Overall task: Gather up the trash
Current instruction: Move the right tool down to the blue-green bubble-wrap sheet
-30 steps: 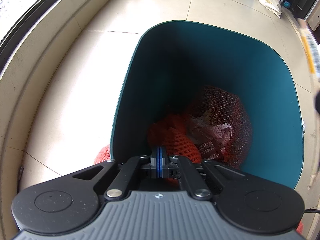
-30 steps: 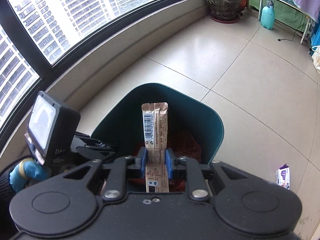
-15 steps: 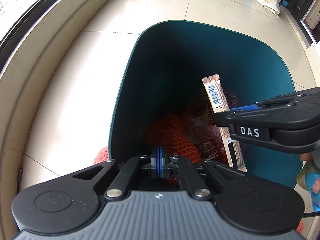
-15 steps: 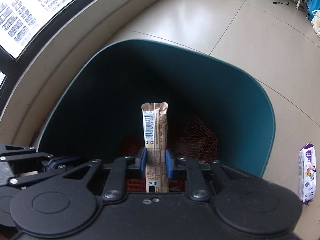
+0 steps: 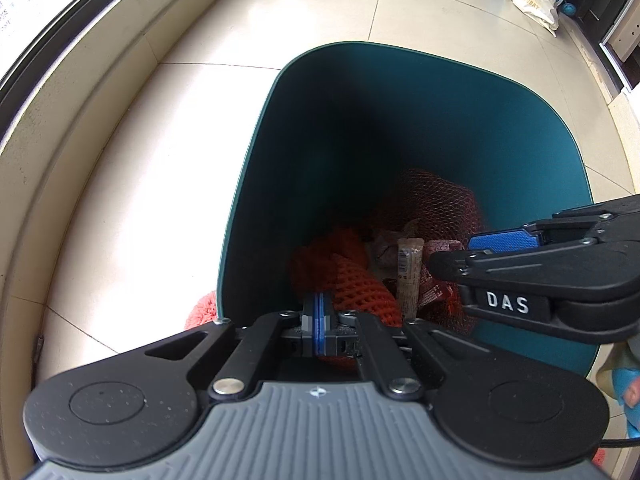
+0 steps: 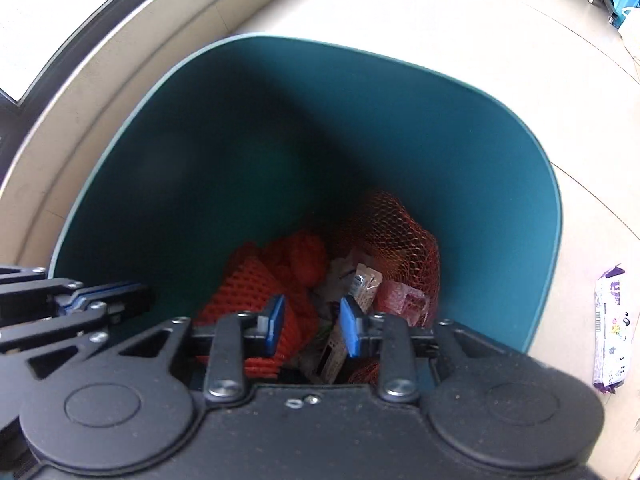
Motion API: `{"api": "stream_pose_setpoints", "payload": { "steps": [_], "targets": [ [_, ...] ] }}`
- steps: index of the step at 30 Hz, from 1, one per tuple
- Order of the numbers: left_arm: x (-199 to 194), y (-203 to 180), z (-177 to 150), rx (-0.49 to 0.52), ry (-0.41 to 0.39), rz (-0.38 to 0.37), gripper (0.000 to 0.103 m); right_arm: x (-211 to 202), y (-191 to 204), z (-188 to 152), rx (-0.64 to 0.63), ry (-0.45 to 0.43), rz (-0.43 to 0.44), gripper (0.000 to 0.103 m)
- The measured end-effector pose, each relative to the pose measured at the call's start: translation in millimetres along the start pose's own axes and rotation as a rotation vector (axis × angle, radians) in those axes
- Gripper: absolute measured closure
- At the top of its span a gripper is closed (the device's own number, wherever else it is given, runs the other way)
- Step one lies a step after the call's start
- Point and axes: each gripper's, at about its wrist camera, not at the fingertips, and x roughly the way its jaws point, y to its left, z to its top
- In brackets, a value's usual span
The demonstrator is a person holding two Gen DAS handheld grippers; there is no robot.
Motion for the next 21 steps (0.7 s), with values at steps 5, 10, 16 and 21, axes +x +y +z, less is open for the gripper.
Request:
{"api": "stream_pose_setpoints", "payload": {
  "steps": [5, 10, 16, 21],
  "targets": [
    [-0.1, -0.6, 0.1, 0.003, -0.001, 0.005, 0.103, -30.3, -2.4, -8.0, -0.033, -0.037, 0.038, 0.066],
    [-0.9, -2.0, 0.2, 0.005, -0.002, 0.011, 0.103, -68.3, -4.8, -15.4, -0.058, -0.09, 0.092, 0.06],
    [-2.0, -3.9, 0.4, 0.01, -0.003, 0.017, 0.103, -115.1, -14.4, -33.6, -0.068, -0.158, 0.135, 0.043],
    [-2.3, -4.7, 0.1, 0.012, -0.002, 0.021, 0.103, -145.1, -38.6, -55.8, -0.043, -0.192, 0.134, 0.04]
  ]
}}
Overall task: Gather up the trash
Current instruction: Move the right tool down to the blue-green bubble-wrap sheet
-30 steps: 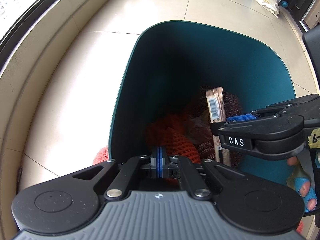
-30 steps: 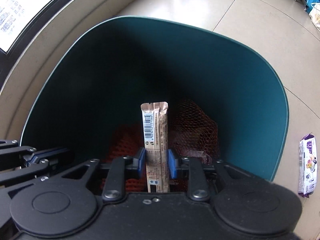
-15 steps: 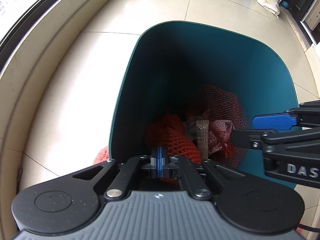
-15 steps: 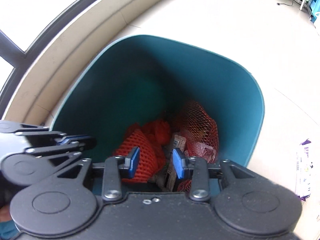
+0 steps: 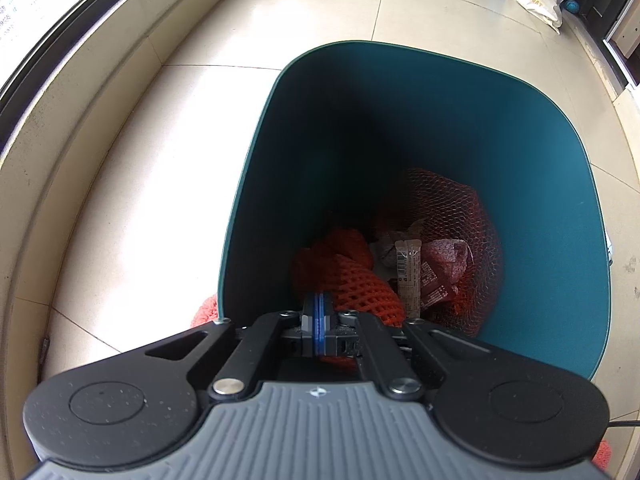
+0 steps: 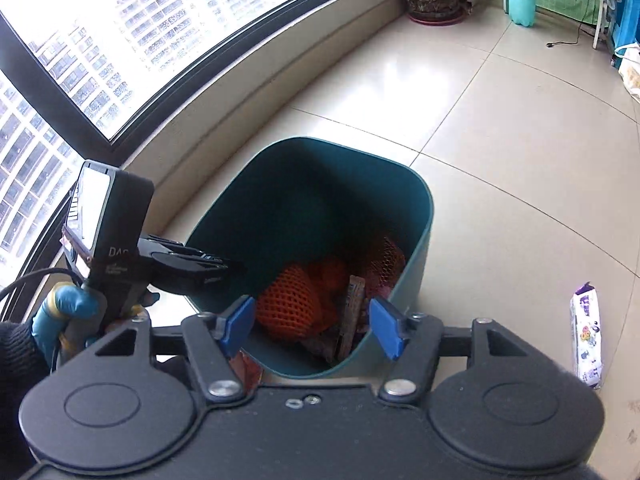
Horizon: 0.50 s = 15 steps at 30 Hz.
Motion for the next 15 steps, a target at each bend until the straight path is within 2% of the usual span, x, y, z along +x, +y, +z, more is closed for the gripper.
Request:
{"api": "stream_pose_setpoints", "payload": {
  "steps": [7, 15],
  "targets": [
    [-0.2, -0.9, -0.4, -0.002, 0.001, 0.004, 0.103, -10.7, -30.3, -43.0, 0.043, 0.027, -0.048, 0.027],
    [-0.6, 0.0, -0.2, -0.006, 0.003, 0.003, 0.103, 47.6, -58.7, -117.1, 0.084, 0.107, -0.055, 0.01]
  ]
}}
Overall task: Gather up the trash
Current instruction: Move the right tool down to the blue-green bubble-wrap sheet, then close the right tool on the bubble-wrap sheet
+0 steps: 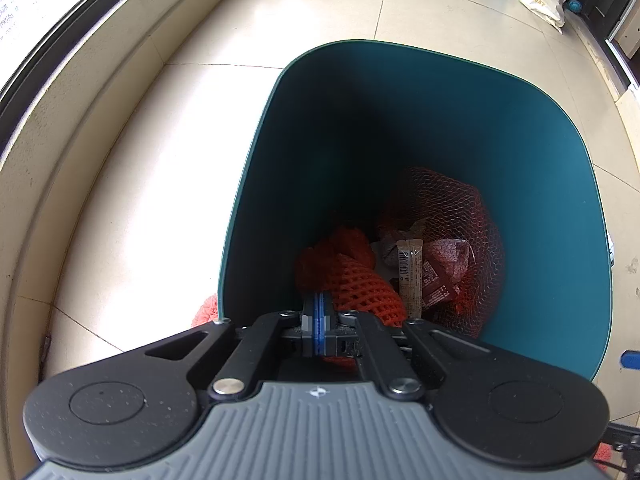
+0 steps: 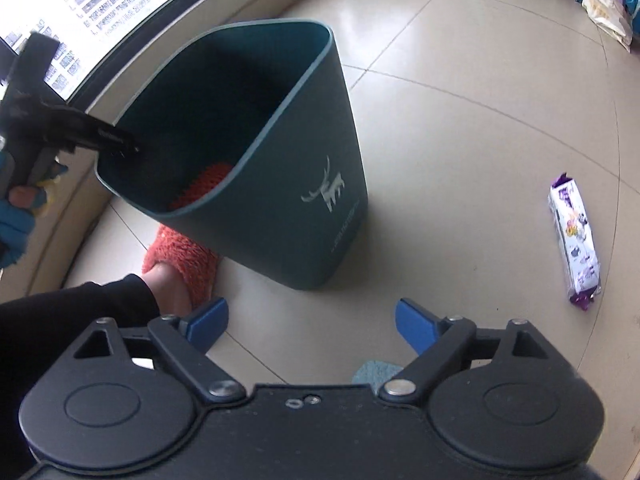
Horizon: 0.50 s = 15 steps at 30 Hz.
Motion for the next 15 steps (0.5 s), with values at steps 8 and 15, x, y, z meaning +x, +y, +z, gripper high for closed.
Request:
{"api": "stream_pose_setpoints", "payload": {
  "steps": [8, 15],
  "targets": [
    [-0.1, 0.9, 0.0, -0.002, 0.001, -0.002, 0.103, 91.1, -39.1, -62.1, 0.062, 0.136, -0.059, 0.009],
    [-0.1, 1.3, -0.3, 0.001, 0.0, -0.001, 0.103, 152.1, -44.5, -101.2, 0.044, 0.246, -0.108, 0.009]
  ]
}}
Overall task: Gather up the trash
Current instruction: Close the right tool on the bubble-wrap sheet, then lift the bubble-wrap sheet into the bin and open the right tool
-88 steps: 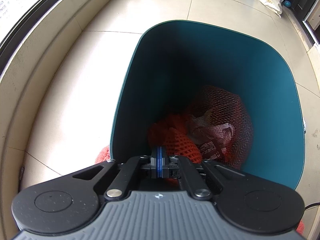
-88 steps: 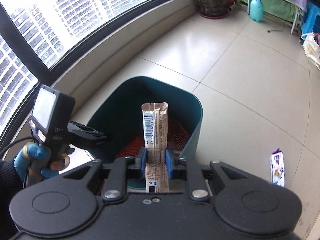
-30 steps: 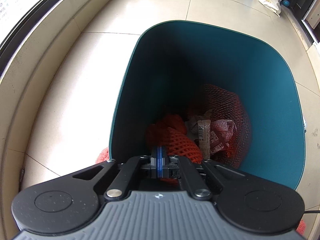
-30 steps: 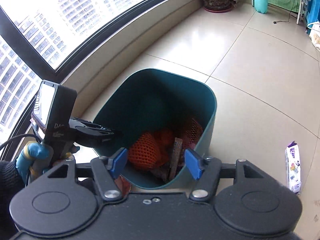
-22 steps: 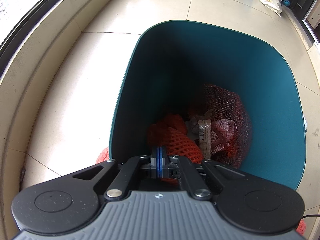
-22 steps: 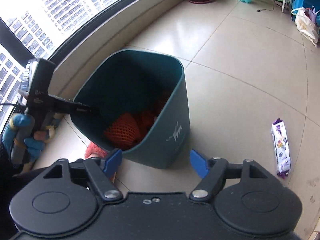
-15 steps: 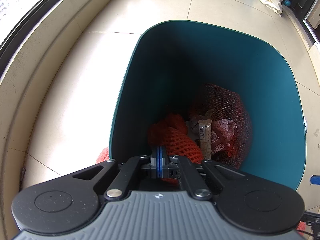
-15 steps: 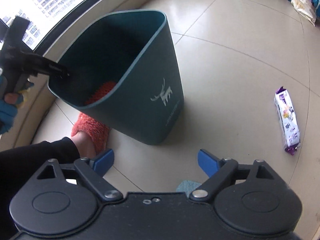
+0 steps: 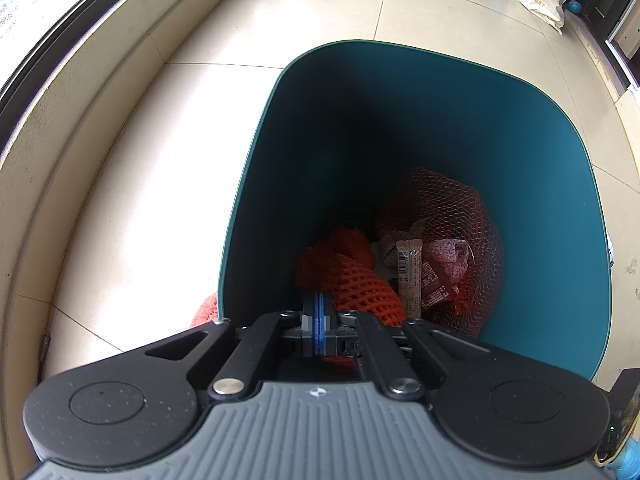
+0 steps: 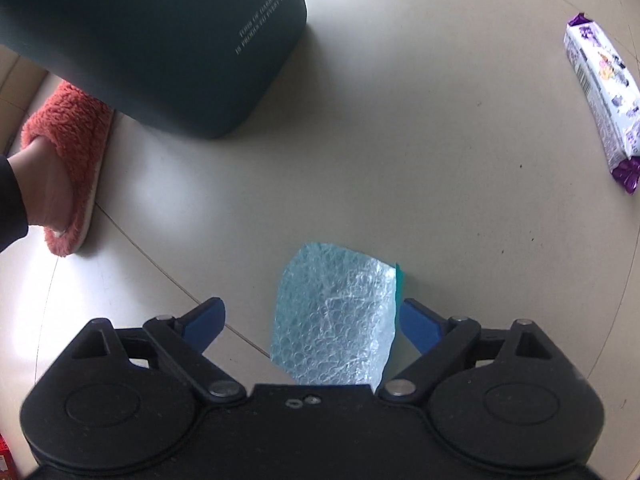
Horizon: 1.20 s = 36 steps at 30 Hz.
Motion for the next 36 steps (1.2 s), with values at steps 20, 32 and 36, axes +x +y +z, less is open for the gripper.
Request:
{"api": "stream_pose_setpoints", "payload": {
  "steps": [20, 32, 36],
  "targets": [
    [0.8, -3.9, -1.3, 0.002, -0.002, 0.009, 0.103, 38.3, -18.1, -25.9, 0.064, 0.112, -0.069, 0.095],
    [0.6, -6.4, -2.3, 0.004, -0.004, 0.019, 0.103, -28.5, 8.3, -3.7, 0.012, 0.009, -0.041, 0.102],
    [0.4, -7.1, -2.3, -0.002, -0.003, 0.019, 0.103, -89.0, 14.5, 5.7, -0.002, -0.04, -0.006, 0.102]
  ]
}}
